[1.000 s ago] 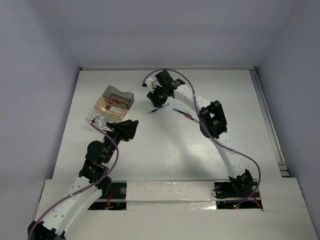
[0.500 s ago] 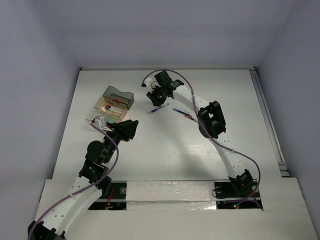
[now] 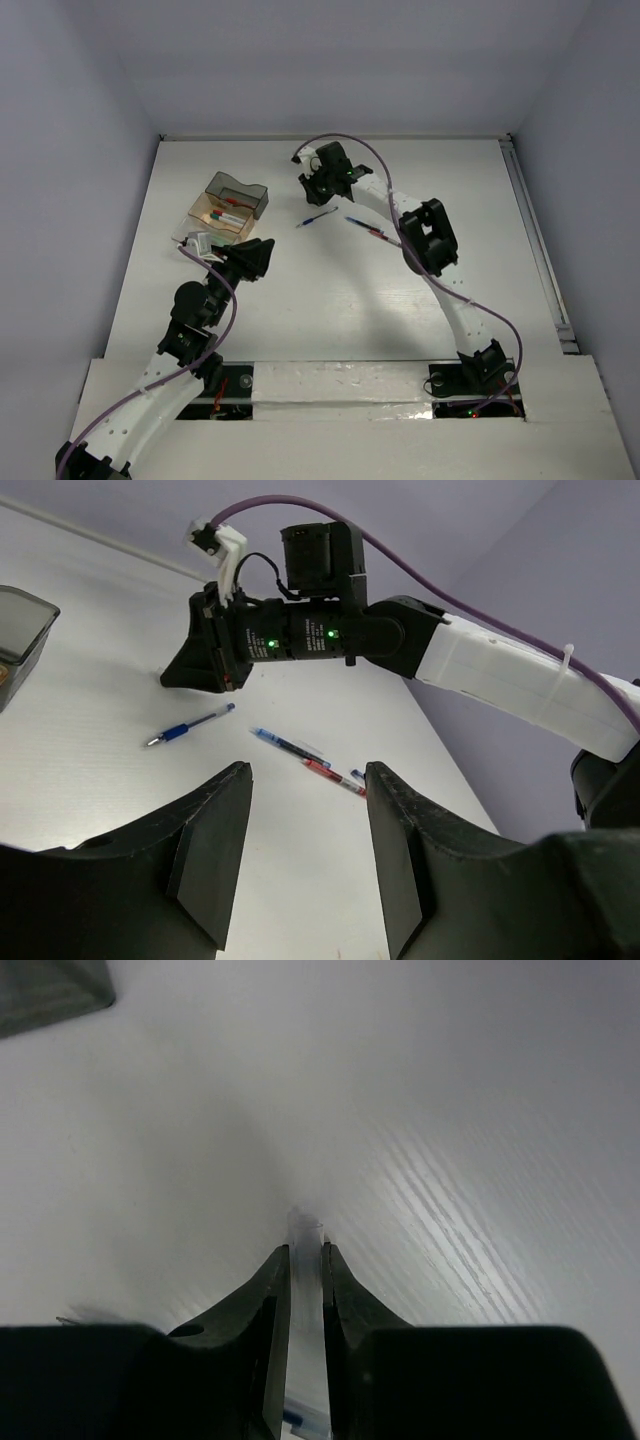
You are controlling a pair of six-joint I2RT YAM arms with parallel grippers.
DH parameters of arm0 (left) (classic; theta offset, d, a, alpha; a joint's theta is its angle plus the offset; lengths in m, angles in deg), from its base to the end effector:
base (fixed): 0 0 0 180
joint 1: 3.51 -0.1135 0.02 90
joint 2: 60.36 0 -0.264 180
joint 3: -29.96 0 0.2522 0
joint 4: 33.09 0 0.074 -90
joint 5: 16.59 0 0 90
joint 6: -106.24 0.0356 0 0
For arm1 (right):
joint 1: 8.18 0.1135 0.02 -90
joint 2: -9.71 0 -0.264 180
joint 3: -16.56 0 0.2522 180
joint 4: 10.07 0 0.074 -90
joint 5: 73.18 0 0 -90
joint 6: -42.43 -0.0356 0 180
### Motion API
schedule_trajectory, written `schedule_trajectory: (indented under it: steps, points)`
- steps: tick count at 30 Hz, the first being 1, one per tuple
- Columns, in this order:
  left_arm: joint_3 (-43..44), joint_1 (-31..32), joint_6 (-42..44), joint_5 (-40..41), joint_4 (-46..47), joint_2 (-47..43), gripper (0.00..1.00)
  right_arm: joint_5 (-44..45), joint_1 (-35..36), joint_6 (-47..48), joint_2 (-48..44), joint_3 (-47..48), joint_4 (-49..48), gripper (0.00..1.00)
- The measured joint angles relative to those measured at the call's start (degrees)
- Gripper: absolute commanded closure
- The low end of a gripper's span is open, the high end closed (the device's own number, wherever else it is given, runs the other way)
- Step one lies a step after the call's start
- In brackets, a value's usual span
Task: Sort the stationery into containers
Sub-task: Pick up the pen cap from the center of the board, then place the pen cap at the center of the board.
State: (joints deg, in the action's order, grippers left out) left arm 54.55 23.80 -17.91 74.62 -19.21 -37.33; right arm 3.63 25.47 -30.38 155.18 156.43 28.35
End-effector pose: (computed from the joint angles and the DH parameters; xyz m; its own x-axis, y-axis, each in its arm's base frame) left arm 0.1201 -0.0612 0.2528 -0.0516 -0.6050 -0.7945 0.4974 0.6743 -0.5458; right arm 0.4672 0.3207 0.1630 -0.3528 -0.5805 -0.7338 -0.8169 0.5736 -0.0610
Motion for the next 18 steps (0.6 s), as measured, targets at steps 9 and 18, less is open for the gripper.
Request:
schedule_trajectory:
  steps: [9, 18]
  points:
    - [0.00, 0.00, 0.00, 0.87, -0.11, -0.28, 0.57, -4.17, -3.50, -18.25, -12.85, -16.44, -12.17, 1.00]
    - [0.00, 0.00, -0.90, 1.84, -0.39, -2.23, 0.59, -12.41, -3.13, -43.06, -42.40, -44.94, -33.99, 1.00]
